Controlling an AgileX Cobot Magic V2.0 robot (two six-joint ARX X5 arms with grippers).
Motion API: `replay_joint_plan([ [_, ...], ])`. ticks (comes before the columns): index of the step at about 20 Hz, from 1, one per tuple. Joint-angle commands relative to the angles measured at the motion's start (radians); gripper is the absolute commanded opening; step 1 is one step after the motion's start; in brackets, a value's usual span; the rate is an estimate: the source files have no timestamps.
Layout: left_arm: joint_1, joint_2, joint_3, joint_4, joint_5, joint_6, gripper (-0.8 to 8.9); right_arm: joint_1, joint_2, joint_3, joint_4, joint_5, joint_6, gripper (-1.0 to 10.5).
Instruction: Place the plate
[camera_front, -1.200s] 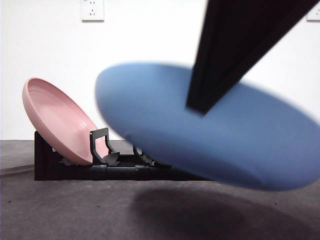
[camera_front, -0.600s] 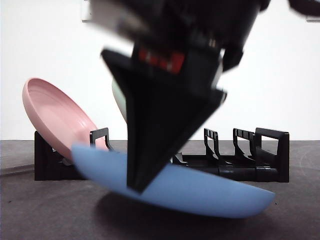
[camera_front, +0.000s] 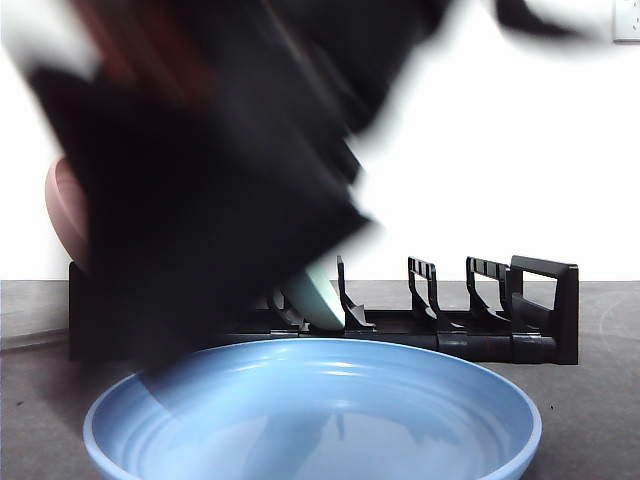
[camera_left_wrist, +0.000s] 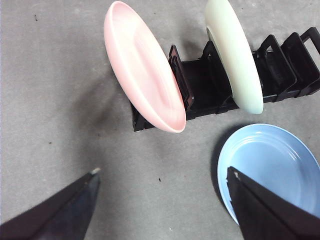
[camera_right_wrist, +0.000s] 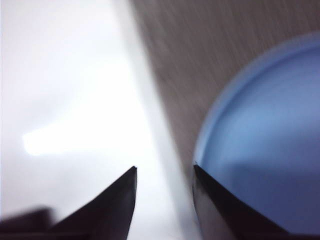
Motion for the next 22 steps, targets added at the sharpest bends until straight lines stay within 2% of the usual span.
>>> replay_joint_plan([
  [1,-0.003,0.011,0.023,0.014,0.002,-0.027,4.06,0.011,-0.031,0.127,-0.023,-0.003,0.075,1.9],
  [4,-0.003,0.051,0.023,0.013,0.002,-0.158,4.06,-0.032,-0.072,0.276,-0.130,0.061,0.124,1.9],
  [5,-0.003,0.077,0.023,0.013,0.002,-0.173,4.06,-0.050,-0.086,0.328,-0.189,0.078,0.147,1.9],
  [7,-0.005,0.138,0.023,0.016,0.002,-0.186,4.06,-0.083,-0.112,0.429,-0.318,0.138,0.180,1.9],
  [9,-0.013,0.206,0.023,0.032,0.001,-0.188,4.05,-0.106,-0.138,0.512,-0.431,0.246,0.200,1.9],
  [13,-0.018,0.345,0.023,0.150,-0.049,-0.189,4.02,-0.137,-0.200,0.587,-0.513,0.410,0.200,1.9],
  [17,-0.023,0.473,0.026,0.288,-0.112,-0.189,3.97,-0.155,-0.254,0.588,-0.513,0.433,0.206,1.9],
  [20,-0.023,0.547,0.032,0.362,-0.113,-0.189,3.90,-0.154,-0.267,0.588,-0.525,0.432,0.232,1.9],
  [22,-0.023,0.581,0.043,0.391,-0.115,-0.188,2.99,-0.154,-0.269,0.588,-0.531,0.432,0.235,1.9],
])
